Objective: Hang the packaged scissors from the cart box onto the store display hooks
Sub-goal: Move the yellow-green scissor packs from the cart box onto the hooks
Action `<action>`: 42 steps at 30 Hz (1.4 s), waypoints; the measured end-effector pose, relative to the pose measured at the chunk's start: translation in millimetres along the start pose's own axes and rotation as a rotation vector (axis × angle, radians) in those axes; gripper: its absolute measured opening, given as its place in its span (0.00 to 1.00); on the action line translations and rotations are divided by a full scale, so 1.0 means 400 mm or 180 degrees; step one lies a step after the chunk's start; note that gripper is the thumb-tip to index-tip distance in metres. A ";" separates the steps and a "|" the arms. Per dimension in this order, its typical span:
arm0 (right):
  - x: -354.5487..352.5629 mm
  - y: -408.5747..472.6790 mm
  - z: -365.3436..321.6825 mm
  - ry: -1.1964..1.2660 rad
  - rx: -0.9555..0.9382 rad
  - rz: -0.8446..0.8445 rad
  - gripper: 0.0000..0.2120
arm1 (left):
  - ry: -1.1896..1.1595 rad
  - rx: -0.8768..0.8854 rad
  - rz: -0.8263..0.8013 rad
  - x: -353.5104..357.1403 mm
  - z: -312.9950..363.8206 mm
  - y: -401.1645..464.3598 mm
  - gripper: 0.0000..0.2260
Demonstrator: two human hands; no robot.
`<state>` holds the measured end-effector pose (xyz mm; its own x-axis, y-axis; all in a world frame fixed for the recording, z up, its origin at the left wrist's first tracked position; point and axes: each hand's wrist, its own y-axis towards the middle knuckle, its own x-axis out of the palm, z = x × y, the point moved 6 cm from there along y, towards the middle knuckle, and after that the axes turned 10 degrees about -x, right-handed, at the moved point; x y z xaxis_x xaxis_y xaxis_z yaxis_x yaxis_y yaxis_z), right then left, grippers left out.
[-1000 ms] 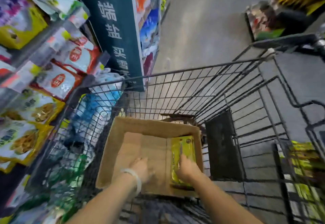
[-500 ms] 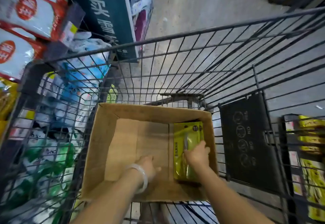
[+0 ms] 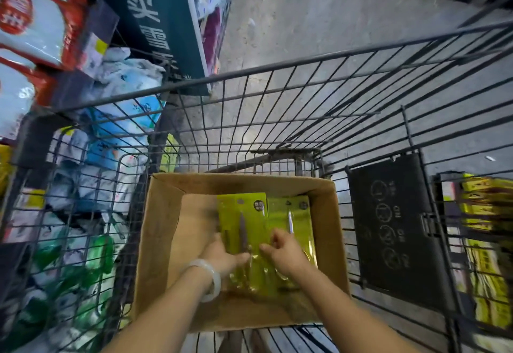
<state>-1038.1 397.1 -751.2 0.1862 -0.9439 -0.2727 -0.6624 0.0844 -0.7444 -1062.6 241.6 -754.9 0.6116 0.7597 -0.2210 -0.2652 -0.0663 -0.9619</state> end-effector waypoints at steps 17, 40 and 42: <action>-0.084 0.064 0.179 -0.0402 0.1266 0.1251 0.42 | -0.0587 -0.0412 0.0171 -0.087 -0.060 0.019 0.39; -0.006 0.078 0.186 -0.0109 0.1036 0.0706 0.28 | -0.1009 -0.0275 0.0480 -0.097 -0.082 -0.025 0.25; -0.007 0.073 0.194 0.0318 0.0976 0.0624 0.21 | -0.1134 -0.0222 0.0463 -0.102 -0.075 -0.047 0.30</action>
<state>-1001.5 426.9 -819.5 -0.0044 -0.9255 -0.3787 -0.4275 0.3441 -0.8360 -1060.2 192.4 -732.5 0.2710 0.9153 -0.2980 -0.2713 -0.2244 -0.9360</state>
